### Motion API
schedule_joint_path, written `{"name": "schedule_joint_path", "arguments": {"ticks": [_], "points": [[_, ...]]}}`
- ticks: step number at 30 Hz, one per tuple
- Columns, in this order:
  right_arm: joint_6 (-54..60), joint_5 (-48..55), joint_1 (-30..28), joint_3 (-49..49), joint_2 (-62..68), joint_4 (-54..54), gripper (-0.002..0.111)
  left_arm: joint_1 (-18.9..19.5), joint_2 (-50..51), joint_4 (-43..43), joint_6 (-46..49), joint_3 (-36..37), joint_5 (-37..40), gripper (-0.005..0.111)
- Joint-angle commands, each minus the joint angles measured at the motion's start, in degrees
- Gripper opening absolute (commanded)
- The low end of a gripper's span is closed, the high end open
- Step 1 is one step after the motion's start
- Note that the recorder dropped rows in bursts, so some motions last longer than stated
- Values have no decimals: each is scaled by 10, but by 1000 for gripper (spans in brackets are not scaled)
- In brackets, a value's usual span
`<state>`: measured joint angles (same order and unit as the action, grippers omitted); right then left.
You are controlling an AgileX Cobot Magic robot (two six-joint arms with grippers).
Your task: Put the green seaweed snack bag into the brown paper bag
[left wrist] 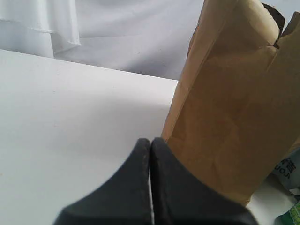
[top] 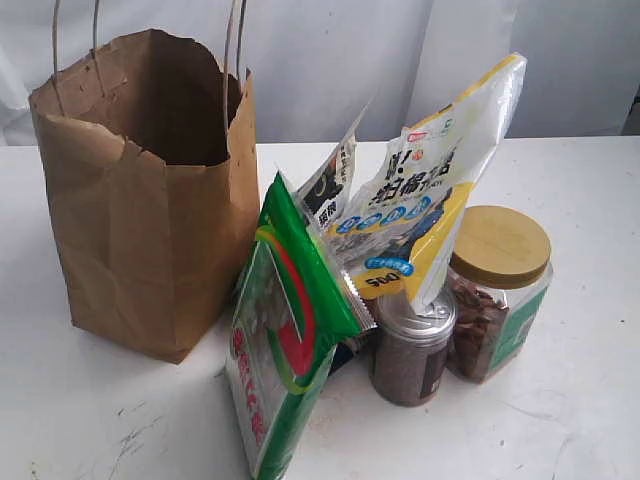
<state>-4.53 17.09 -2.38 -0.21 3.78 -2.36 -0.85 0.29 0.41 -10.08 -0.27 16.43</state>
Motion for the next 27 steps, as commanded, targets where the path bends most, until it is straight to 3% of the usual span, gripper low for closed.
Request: {"name": "schedule_joint_path", "arguments": {"ticks": [1,4,9,15,18,21,24,27], "points": [[-1,-3,1,2,-3,0,0,-4,-3,1,-1,3,-1,0],[-1,-3,1,2,-3,0,0,-4,-3,8,1,3,-1,0],[-1,-3,1,2,-3,0,0,-4,-3,133,57,3,-28,0],[-1,-3,1,2,-3,0,0,-4,-3,-17,-97,3,-260,0],[-1,-3,1,2,-3,0,0,-4,-3,-18,-102,3,-346,0],[-1,-3,1,2,-3,0,0,-4,-3,-18,-166,3,-407,0],[-1,-3,1,2,-3,0,0,-4,-3,-18,-269,3,-402,0],[-1,-3,1,2,-3,0,0,-4,-3,-16,-329,3,-338,0]]}}
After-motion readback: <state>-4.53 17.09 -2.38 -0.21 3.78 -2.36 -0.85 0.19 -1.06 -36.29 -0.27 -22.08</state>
